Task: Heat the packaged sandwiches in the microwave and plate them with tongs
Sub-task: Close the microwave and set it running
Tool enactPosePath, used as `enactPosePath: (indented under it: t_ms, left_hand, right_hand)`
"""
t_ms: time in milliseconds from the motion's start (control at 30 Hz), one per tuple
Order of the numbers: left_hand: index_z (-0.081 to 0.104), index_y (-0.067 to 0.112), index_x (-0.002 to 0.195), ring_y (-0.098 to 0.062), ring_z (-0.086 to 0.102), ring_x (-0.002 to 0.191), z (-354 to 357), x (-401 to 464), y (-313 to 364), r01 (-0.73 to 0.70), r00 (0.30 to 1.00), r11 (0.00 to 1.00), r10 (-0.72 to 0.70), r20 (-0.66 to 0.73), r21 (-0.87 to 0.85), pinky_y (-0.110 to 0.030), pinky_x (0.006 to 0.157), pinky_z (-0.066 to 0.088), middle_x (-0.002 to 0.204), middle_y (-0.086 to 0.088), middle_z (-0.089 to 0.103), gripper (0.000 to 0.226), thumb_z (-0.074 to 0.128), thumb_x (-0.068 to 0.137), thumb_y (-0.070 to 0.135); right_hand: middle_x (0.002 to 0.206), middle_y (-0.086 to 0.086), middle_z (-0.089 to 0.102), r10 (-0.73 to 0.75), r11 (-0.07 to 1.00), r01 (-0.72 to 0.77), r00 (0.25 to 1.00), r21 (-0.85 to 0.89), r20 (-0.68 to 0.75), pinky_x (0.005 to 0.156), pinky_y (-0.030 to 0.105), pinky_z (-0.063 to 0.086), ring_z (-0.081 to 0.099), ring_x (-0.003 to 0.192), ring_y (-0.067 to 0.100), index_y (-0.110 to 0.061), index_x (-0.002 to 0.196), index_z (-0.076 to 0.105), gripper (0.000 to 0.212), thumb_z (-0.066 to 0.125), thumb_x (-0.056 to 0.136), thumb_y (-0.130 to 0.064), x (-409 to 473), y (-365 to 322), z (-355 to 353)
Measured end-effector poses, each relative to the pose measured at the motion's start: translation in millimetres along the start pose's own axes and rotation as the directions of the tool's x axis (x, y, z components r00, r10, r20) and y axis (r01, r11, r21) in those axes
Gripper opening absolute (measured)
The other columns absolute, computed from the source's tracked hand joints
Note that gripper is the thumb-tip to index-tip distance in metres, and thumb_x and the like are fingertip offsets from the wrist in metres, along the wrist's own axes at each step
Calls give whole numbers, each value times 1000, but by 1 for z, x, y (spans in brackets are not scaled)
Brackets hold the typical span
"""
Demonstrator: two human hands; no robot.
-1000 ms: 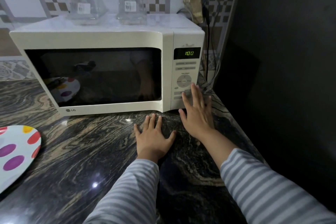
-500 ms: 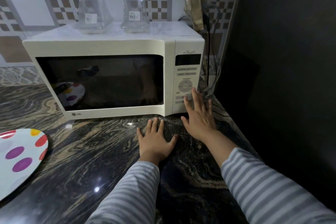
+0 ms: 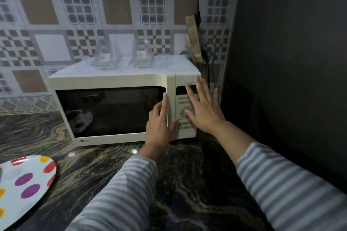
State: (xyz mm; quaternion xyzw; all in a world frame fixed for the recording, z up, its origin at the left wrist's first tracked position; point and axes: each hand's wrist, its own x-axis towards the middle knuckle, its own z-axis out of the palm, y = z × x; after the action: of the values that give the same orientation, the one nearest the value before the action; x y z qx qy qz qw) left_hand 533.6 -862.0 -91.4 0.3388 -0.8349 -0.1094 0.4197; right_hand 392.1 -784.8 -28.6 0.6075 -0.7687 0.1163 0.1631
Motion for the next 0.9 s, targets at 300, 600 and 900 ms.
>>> enactPosePath:
  t_ms: [300, 600, 900]
  left_hand:
    - [-15, 47, 142, -23, 56, 89, 5, 31, -11, 0, 998, 981, 12, 58, -196, -41, 83, 51, 114, -6, 47, 102, 66, 87, 16]
    - [-19, 53, 135, -25, 58, 79, 16, 36, -19, -11, 999, 990, 17, 43, -141, -24, 68, 39, 108, -17, 62, 109, 65, 85, 4]
    - [-12, 52, 139, -17, 56, 76, 6, 16, -5, -14, 1000, 985, 13, -5, -172, -6, 64, 35, 108, -21, 63, 105, 60, 86, -3]
  right_hand:
    - [149, 7, -39, -120, 990, 110, 987, -92, -105, 115, 52, -13, -35, 138, 24, -22, 145, -26, 98, 56, 93, -34, 44, -5, -3]
    - [149, 12, -34, -96, 983, 67, 980, -168, -173, 110, 50, -14, -32, 138, 29, -17, 144, -28, 112, 66, 85, -38, 56, -4, 21]
    - [149, 9, -37, -96, 991, 79, 984, -111, -150, 112, 46, -16, -34, 138, 26, -19, 145, -26, 105, 63, 89, -25, 52, -7, 15]
